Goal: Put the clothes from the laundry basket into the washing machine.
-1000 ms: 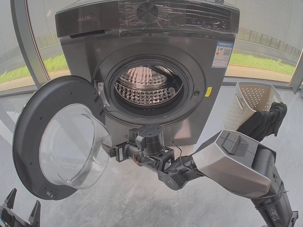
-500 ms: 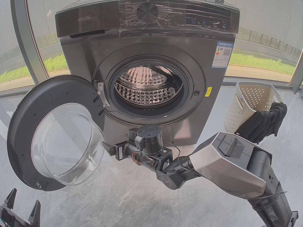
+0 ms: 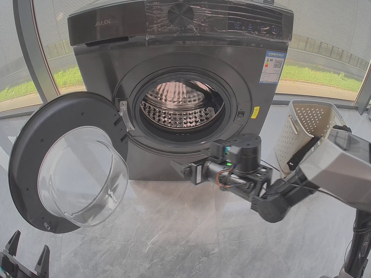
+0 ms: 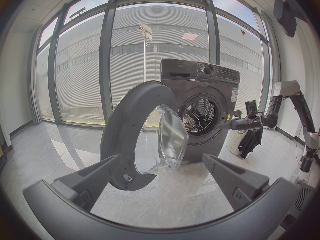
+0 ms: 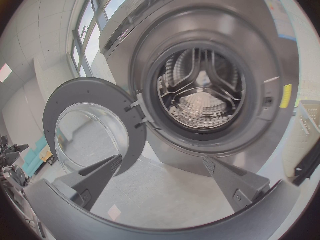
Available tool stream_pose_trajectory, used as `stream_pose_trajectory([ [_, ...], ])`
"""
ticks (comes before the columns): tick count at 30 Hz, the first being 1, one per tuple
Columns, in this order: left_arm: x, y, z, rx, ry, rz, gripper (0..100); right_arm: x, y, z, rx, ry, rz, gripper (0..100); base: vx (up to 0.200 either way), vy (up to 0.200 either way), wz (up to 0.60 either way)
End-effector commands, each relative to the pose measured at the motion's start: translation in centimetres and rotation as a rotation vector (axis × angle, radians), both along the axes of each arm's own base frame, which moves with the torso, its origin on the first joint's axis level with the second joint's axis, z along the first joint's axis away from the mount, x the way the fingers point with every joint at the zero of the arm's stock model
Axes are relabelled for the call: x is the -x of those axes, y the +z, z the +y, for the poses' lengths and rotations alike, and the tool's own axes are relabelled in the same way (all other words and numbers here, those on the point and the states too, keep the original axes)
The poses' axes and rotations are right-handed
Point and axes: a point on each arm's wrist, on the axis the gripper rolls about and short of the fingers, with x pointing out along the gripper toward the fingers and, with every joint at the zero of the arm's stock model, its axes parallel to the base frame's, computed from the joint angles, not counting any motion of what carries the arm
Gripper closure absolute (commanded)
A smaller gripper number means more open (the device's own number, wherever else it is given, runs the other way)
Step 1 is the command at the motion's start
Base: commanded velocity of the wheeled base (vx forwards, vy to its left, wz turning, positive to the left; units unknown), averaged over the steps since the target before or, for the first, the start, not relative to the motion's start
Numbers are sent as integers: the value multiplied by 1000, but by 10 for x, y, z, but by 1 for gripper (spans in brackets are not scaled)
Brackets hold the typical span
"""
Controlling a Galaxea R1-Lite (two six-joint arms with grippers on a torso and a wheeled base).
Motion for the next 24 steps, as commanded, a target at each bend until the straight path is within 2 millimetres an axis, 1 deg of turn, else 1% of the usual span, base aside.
stream_pose_trajectory([
  [1, 0, -4, 0, -1, 1, -3, 0, 64, 55, -137, 12, -211, -131, 0, 0, 0, 0],
  [3, 0, -4, 0, -1, 1, -3, 0, 80, 61, -158, 21, -252, -147, 0, 0, 0, 0],
  [6, 0, -4, 0, -1, 1, -3, 0, 102, 73, -183, 15, -311, -179, 0, 0, 0, 0],
  [7, 0, -4, 0, -1, 1, -3, 0, 108, 76, -189, 11, -331, -192, 0, 0, 0, 0],
  [8, 0, -4, 0, 0, 1, -3, 0, 110, 77, -192, 11, -337, -197, 0, 0, 0, 0],
  [9, 0, -4, 0, 0, 1, -3, 0, 124, 80, -206, 29, -379, -229, 0, 0, 0, 0],
  [12, 0, -4, 0, -1, 1, -3, 0, 145, 85, -228, 62, -451, -288, 0, 0, 0, 0],
  [13, 0, -4, 0, -1, 1, -3, 0, 151, 86, -233, 62, -465, -300, 0, 0, 0, 0],
  [16, 0, -4, 0, 0, 1, -3, 0, 178, 87, -243, 54, -486, -339, 0, 0, 0, 0],
  [20, 0, -4, 0, 2, 1, -3, 0, 214, 73, -252, 64, -507, -318, 0, 0, 0, 0],
  [21, 0, -4, 0, 2, 1, -3, 0, 214, 73, -252, 64, -507, -318, 0, 0, 0, 0],
  [23, 0, -4, 0, 2, 1, -3, 0, 240, 62, -256, 67, -512, -310, 0, 0, 0, 0],
  [24, 0, -4, 0, 2, 1, -3, 0, 247, 59, -258, 67, -519, -313, 0, 0, 0, 0],
])
